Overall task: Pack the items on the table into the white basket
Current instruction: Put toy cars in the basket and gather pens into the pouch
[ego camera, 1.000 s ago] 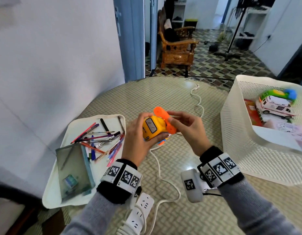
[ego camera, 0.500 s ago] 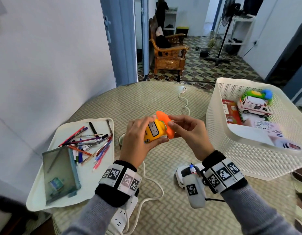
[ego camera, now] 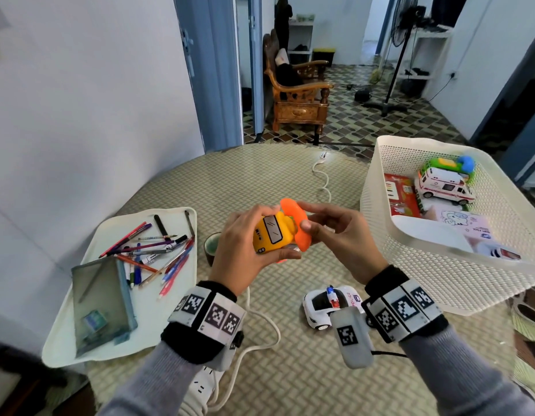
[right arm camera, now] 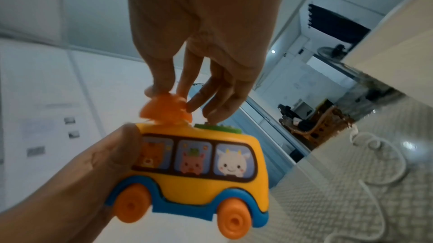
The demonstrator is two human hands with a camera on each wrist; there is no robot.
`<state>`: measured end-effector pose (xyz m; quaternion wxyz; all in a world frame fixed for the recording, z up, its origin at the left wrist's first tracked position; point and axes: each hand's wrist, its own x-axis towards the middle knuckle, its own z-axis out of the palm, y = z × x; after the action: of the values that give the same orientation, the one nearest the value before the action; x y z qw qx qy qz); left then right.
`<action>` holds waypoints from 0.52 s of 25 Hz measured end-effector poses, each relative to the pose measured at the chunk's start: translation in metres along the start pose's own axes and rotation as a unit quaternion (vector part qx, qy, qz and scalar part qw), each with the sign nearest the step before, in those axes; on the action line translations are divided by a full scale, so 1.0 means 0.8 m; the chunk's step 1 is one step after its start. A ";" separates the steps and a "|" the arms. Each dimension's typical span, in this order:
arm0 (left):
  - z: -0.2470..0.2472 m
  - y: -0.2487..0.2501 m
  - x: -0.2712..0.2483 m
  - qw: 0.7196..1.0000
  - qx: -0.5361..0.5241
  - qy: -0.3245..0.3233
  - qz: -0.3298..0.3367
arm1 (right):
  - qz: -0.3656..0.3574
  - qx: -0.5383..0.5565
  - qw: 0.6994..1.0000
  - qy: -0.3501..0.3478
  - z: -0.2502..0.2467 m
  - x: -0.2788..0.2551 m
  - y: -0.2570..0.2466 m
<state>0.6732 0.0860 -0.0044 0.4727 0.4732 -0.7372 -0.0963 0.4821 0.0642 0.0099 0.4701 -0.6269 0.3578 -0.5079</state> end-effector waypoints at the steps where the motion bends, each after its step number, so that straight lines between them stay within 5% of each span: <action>1: 0.002 0.001 -0.003 0.999 -0.046 -0.003 -0.025 | -0.005 -0.024 1.000 -0.012 -0.003 0.000 -0.001; 4: 0.007 0.007 -0.009 0.977 -0.188 -0.004 -0.103 | 0.002 -0.074 0.995 -0.073 -0.017 -0.003 0.003; 7: 0.013 0.014 -0.011 0.974 -0.195 -0.008 -0.111 | 0.026 -0.013 0.989 -0.143 -0.025 -0.014 0.010; 13: 0.024 0.010 -0.018 0.972 -0.202 -0.039 -0.111 | 0.036 -0.002 0.990 -0.135 -0.032 -0.027 0.016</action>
<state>0.6549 0.0956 -0.0182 0.5156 0.4423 -0.6635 -0.3135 0.4528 0.0747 -0.0078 0.5312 -0.6773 0.3141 -0.4006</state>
